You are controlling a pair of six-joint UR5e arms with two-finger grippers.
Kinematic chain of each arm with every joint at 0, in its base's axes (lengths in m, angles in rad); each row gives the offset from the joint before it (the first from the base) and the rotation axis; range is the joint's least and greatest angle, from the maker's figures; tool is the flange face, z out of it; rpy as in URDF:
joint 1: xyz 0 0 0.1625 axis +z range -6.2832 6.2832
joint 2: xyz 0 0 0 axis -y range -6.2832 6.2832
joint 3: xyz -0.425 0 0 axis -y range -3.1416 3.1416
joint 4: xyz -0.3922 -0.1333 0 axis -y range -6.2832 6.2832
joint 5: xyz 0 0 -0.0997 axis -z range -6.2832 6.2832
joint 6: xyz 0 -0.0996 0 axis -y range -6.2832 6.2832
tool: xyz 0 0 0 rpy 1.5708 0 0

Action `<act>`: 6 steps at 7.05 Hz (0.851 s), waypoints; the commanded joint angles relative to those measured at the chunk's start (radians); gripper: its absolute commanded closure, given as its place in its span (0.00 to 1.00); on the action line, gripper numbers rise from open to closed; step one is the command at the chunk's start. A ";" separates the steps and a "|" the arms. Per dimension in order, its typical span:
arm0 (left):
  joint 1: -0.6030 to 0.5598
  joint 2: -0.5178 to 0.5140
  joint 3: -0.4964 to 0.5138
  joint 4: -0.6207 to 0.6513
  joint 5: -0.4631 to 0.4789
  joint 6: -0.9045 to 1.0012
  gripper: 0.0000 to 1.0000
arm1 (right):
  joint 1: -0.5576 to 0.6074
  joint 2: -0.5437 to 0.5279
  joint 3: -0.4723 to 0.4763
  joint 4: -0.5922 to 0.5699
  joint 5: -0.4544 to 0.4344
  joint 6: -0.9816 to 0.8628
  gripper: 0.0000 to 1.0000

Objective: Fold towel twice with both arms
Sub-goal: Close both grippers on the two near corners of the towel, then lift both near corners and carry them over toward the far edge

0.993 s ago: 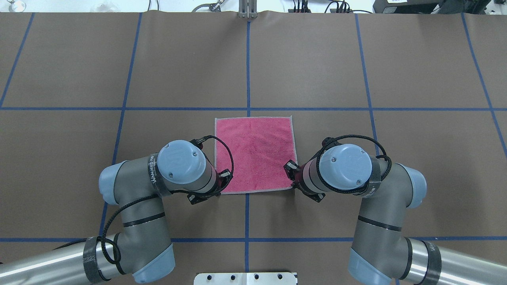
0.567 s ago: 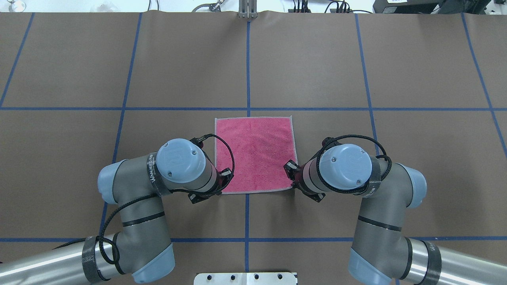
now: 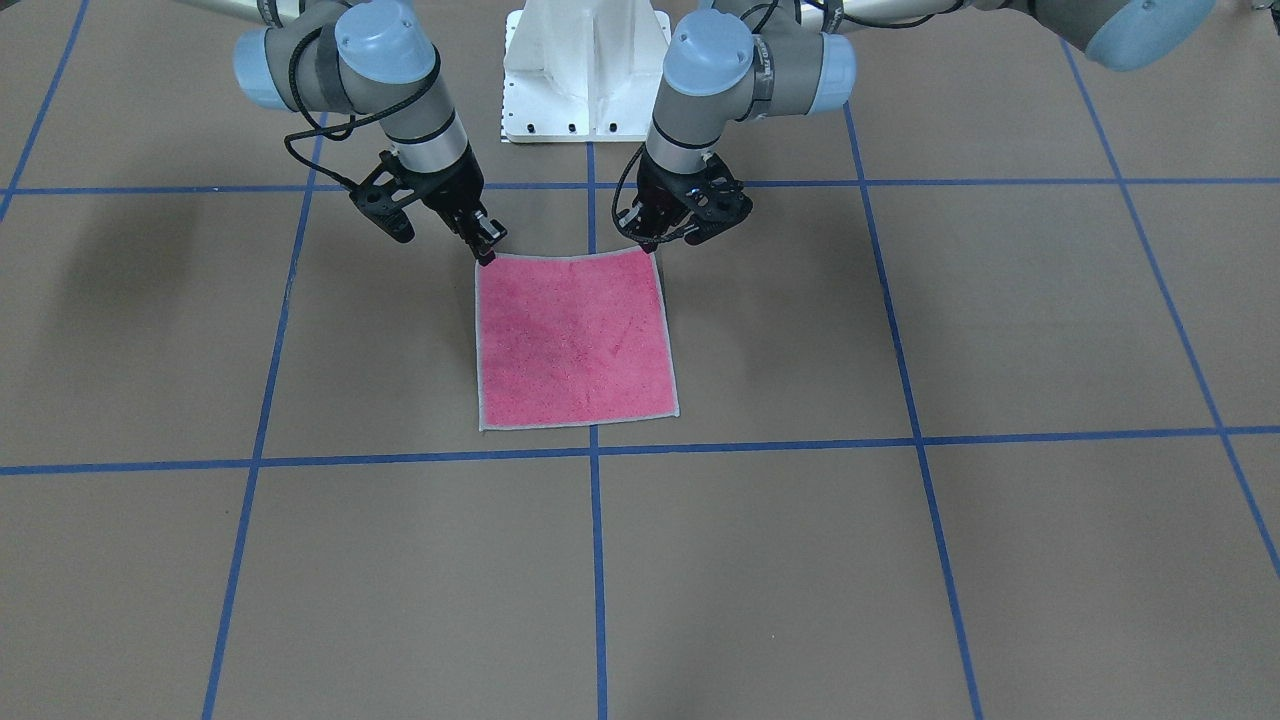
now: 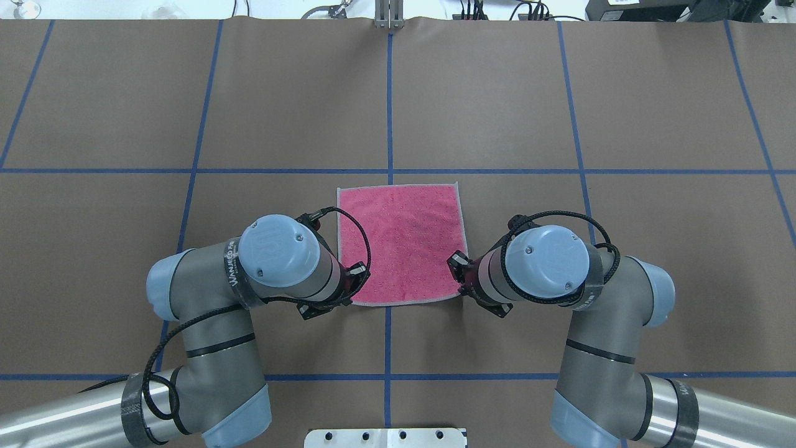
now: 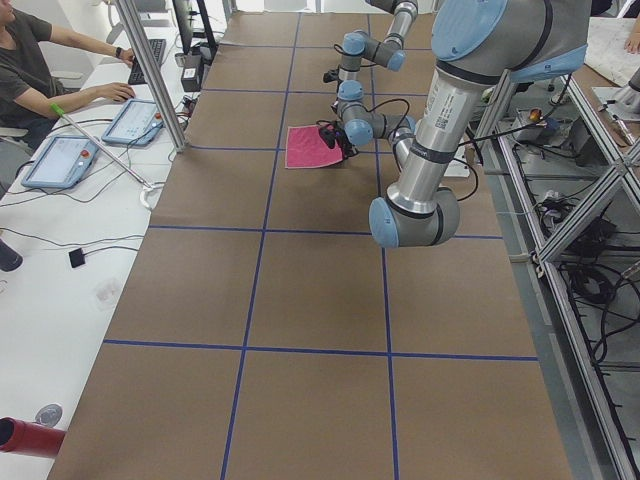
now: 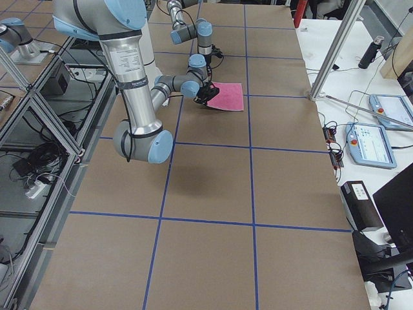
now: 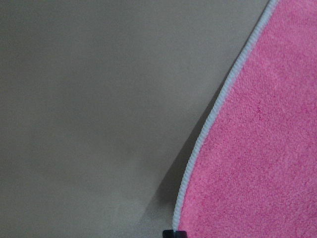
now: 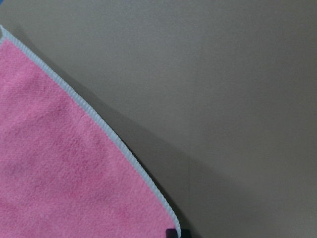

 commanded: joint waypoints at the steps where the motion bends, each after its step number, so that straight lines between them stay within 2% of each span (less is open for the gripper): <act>1: 0.005 0.040 -0.069 0.002 -0.005 0.000 1.00 | -0.001 -0.018 0.043 0.000 0.013 0.004 1.00; 3: 0.005 0.048 -0.079 0.002 -0.007 -0.006 1.00 | -0.001 -0.018 0.058 -0.002 0.018 0.004 1.00; 5: 0.013 0.034 -0.068 0.002 -0.005 -0.026 1.00 | -0.001 -0.012 0.077 0.000 0.073 0.007 1.00; 6: -0.010 0.031 -0.062 -0.008 -0.004 -0.025 1.00 | 0.029 -0.006 0.046 0.001 0.076 0.005 1.00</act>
